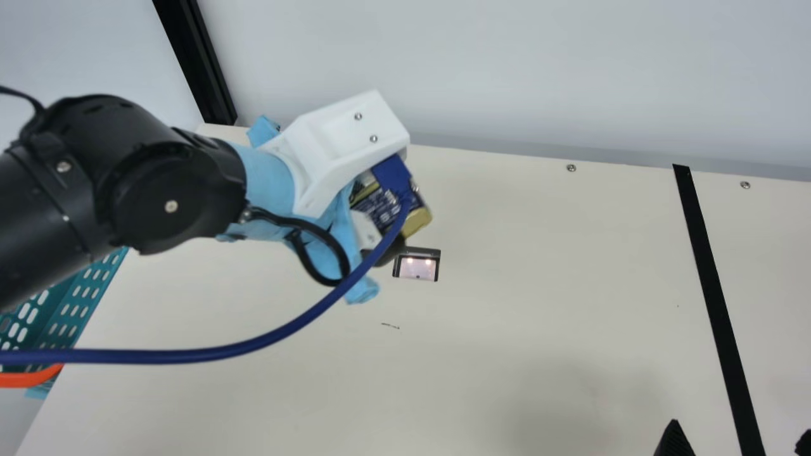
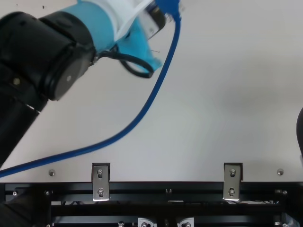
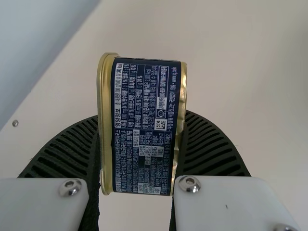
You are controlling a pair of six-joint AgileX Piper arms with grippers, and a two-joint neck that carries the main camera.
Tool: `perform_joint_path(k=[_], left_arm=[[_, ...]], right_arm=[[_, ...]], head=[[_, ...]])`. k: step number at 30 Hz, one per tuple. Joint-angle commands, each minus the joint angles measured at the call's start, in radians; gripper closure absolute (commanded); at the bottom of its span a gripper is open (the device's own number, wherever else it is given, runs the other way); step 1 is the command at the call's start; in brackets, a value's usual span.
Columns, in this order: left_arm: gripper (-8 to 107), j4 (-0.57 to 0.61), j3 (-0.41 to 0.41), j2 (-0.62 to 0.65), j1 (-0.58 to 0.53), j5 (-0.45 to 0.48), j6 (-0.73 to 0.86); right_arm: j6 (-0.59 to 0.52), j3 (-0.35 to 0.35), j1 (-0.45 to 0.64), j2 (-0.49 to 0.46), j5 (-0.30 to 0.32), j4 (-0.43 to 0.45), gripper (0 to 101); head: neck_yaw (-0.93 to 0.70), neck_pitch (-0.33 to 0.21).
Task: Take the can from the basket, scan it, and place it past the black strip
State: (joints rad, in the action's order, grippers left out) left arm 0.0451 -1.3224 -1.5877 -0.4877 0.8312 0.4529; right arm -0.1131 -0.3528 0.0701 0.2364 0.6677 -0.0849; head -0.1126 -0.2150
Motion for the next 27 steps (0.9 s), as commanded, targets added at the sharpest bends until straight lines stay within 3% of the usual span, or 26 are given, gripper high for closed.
perform_joint_path(k=[1,13,27], left_arm=[[89,0.01,-0.001,-0.001,0.009,0.1,0.149],[89,0.07,0.004,-0.033,0.033,0.243,0.435],[89,0.078,0.021,-0.171,-0.094,0.201,0.376]], right_arm=[[0.0,0.0,0.0,0.0,0.0,0.0,0],[0.0,0.0,0.0,0.0,0.0,0.0,0],[0.0,0.0,0.0,0.0,0.0,0.0,0]], head=[[0.013,-0.002],[0.013,-0.002],[0.013,-0.002]])
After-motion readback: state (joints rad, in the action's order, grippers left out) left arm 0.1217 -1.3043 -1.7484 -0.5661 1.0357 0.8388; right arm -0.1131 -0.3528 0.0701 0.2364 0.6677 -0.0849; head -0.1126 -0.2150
